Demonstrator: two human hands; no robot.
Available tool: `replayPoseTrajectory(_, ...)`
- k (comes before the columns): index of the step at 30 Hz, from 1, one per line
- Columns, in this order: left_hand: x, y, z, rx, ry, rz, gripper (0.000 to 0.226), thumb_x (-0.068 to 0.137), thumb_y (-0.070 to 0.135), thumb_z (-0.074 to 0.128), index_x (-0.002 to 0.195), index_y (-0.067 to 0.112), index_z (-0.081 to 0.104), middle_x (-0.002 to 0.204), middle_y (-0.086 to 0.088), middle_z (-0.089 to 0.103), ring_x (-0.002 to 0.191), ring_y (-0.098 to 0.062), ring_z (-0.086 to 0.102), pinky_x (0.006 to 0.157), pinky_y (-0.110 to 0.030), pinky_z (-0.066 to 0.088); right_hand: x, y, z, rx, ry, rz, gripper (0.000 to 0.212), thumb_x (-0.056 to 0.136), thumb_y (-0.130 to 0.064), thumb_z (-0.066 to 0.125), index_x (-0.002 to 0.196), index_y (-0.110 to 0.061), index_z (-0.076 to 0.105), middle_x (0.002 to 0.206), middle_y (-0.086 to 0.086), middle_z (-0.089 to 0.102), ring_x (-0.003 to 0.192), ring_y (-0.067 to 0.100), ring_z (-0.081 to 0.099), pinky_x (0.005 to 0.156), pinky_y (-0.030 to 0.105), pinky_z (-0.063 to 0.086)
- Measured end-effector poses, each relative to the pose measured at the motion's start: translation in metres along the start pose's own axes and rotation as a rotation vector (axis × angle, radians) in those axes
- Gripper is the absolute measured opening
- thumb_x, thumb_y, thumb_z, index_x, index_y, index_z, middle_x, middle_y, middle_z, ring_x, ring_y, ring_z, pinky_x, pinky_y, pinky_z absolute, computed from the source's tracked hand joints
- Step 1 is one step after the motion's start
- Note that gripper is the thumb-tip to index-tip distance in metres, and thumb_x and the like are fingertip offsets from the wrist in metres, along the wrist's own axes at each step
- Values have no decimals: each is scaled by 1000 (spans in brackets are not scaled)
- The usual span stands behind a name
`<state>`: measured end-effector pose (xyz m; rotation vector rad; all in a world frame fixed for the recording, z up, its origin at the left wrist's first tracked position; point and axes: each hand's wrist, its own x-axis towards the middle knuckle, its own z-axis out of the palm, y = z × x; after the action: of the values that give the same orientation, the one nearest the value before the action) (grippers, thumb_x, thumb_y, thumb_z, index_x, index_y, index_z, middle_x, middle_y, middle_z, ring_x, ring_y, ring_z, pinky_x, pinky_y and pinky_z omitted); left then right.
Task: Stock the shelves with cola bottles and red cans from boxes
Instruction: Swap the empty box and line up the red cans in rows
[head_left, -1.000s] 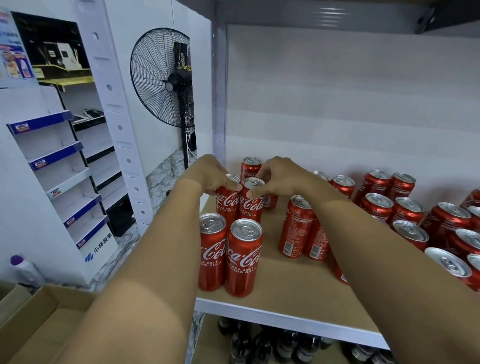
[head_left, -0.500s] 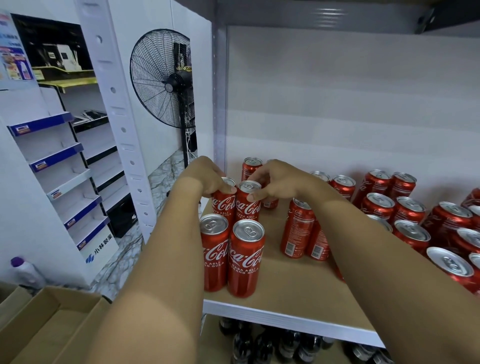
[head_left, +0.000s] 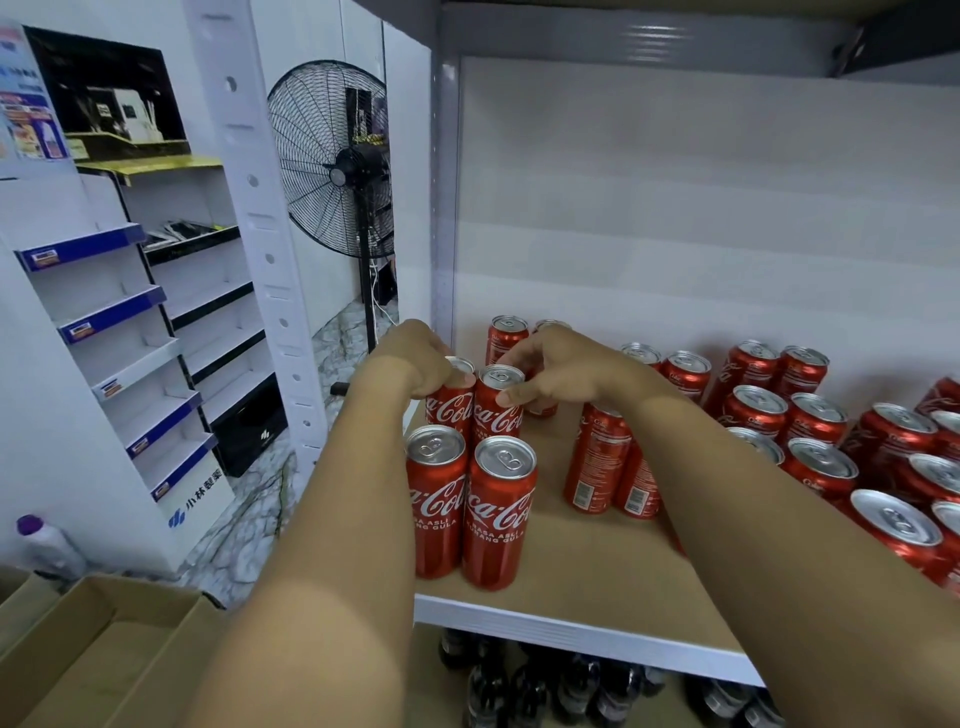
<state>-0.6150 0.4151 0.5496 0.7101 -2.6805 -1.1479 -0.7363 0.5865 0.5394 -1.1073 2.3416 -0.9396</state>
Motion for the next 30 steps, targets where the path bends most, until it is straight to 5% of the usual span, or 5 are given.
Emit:
replayPoseTrajectory(16, 2, -4, 3, -97, -28, -30, 48, 81, 23, 88, 124, 9, 72, 115, -13, 74, 104, -31, 70, 98, -44, 58, -6, -9, 1, -90, 14, 36, 39, 79, -22, 86, 116, -16, 73, 105, 1, 76, 95, 22, 74, 87, 47, 61)
replayPoseTrajectory(21, 1, -2, 2, -76, -41, -10, 52, 87, 23, 83, 133, 8, 66, 131, -11, 68, 116, -29, 65, 101, -35, 52, -10, -11, 3, -99, 36, 48, 41, 79, -25, 86, 117, -18, 73, 104, -2, 76, 94, 19, 74, 88, 46, 61)
replayPoseTrajectory(27, -3, 5, 3, -85, -77, -20, 49, 86, 20, 79, 129, 3, 66, 127, -13, 69, 104, -27, 65, 89, -35, 54, -18, -16, 3, -158, 55, 36, 54, 78, -33, 86, 128, -20, 68, 120, -5, 71, 111, 14, 65, 103, 42, 51)
replayPoseTrajectory(30, 4, 10, 1, -125, -46, 20, 64, 89, 14, 72, 148, 5, 49, 150, -13, 53, 126, -30, 54, 90, -32, 41, -22, -17, -7, -167, 117, 37, 69, 78, -36, 86, 139, -18, 59, 130, -3, 67, 119, 15, 61, 108, 40, 47)
